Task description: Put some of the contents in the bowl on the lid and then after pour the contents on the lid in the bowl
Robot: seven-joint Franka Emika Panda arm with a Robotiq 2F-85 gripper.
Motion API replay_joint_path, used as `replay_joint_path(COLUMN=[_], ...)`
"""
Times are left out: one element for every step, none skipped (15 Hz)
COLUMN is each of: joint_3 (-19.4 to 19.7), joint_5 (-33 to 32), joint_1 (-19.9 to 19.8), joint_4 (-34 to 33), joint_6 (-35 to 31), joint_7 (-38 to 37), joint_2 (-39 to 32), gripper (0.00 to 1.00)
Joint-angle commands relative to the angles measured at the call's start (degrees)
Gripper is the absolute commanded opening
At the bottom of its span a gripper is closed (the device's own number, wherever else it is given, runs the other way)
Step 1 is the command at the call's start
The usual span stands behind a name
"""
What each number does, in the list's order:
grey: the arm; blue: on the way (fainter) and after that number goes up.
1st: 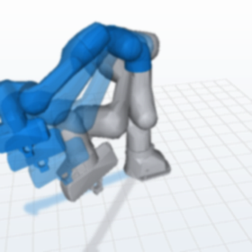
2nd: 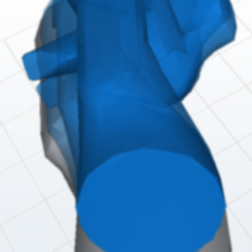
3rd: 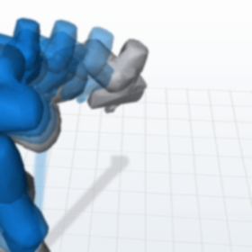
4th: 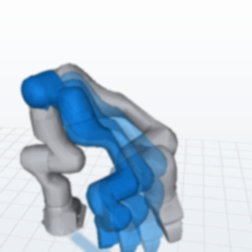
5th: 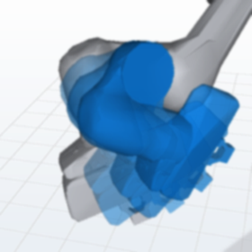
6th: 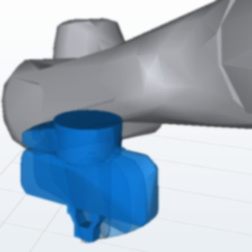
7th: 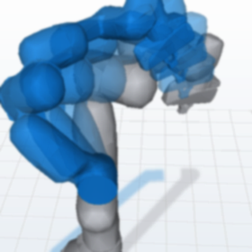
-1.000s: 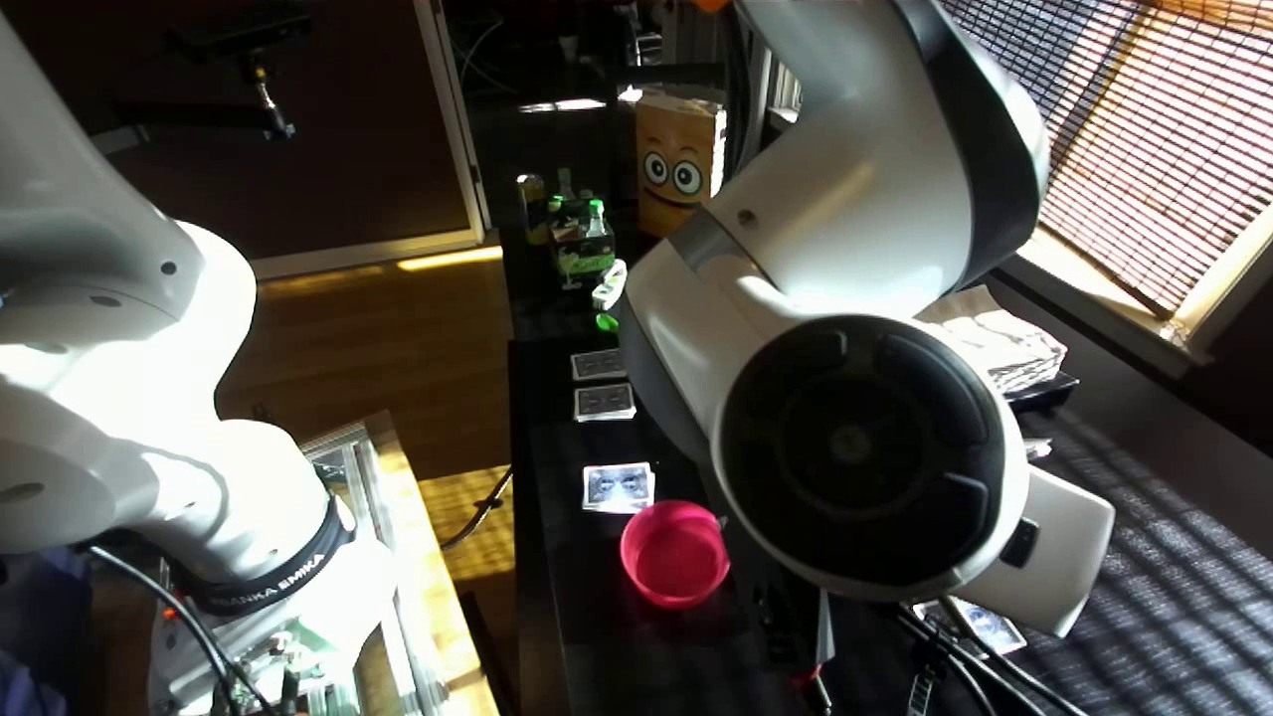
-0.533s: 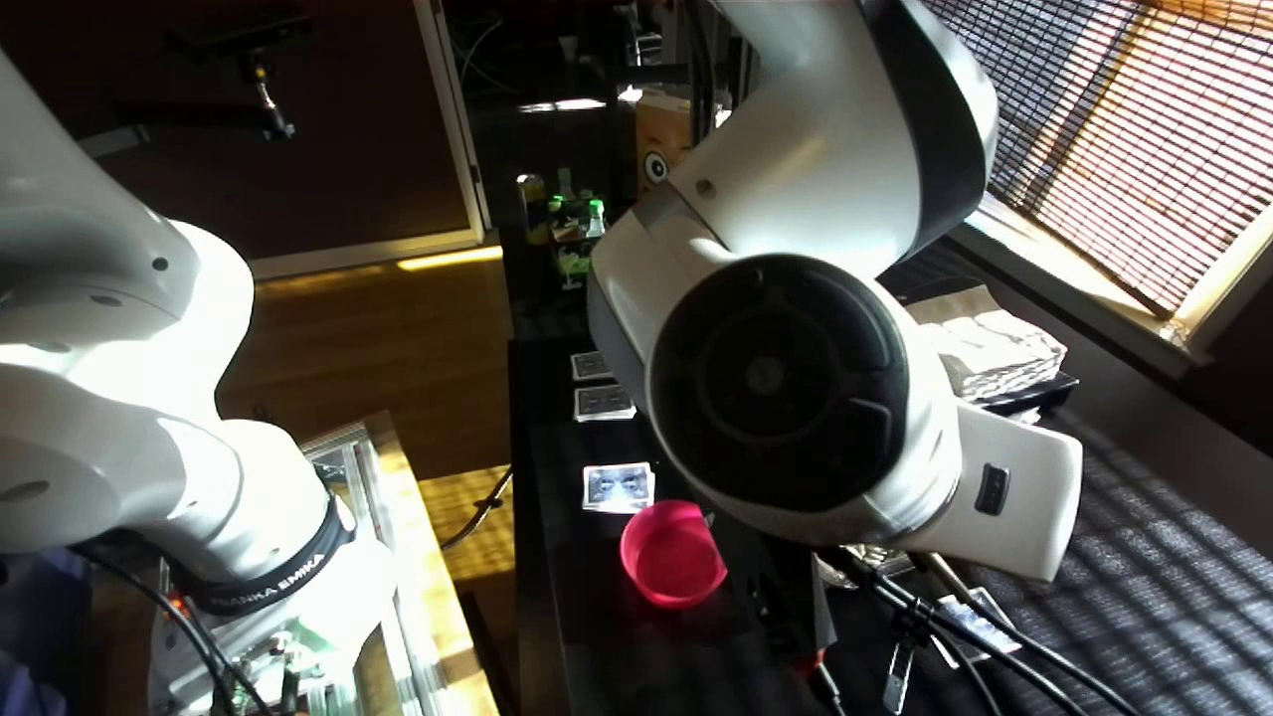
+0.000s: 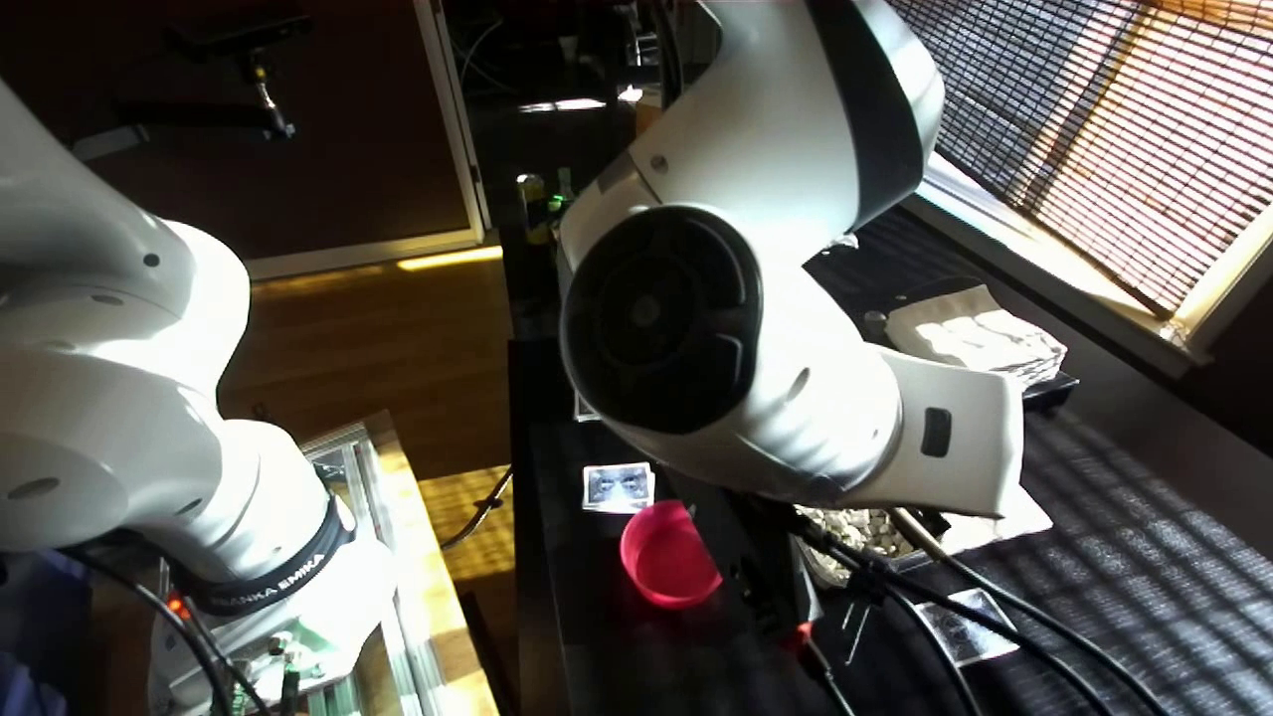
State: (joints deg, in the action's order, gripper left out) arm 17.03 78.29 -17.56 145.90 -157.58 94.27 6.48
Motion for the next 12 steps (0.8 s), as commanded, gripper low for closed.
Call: replay_joint_path(joint_3=[-1.2,-1.5,-1.8,-2.1,-2.3,-2.5,-2.7,-2.8,-3.0,-3.2,-3.3,-3.4], joint_5=[6.5,8.0,9.6,11.4,13.1,15.1,17.0,19.2,21.5,23.5,25.6,27.7], joint_1=[1.4,1.7,1.9,2.2,2.4,2.5,2.6,2.7,2.7,2.6,2.4,2.3], joint_4=[2.1,2.2,2.4,2.4,2.3,2.2,2.1,2.0,2.0,2.0,1.9,1.8], joint_6=[-4.8,-5.8,-6.8,-7.9,-8.6,-9.5,-10.1,-10.5,-11.0,-11.4,-11.5,-11.6], joint_7=[7.9,9.9,11.9,14.3,16.5,19.0,21.4,24.1,27.1,29.7,32.3,35.0], joint_2=[3.1,3.3,3.5,3.6,3.7,3.8,4.0,4.2,4.5,4.7,4.8,5.1], gripper=[0.0,0.0,0.0,0.0,0.0,0.0,0.0,0.0,0.0,0.0,0.0,0.0])
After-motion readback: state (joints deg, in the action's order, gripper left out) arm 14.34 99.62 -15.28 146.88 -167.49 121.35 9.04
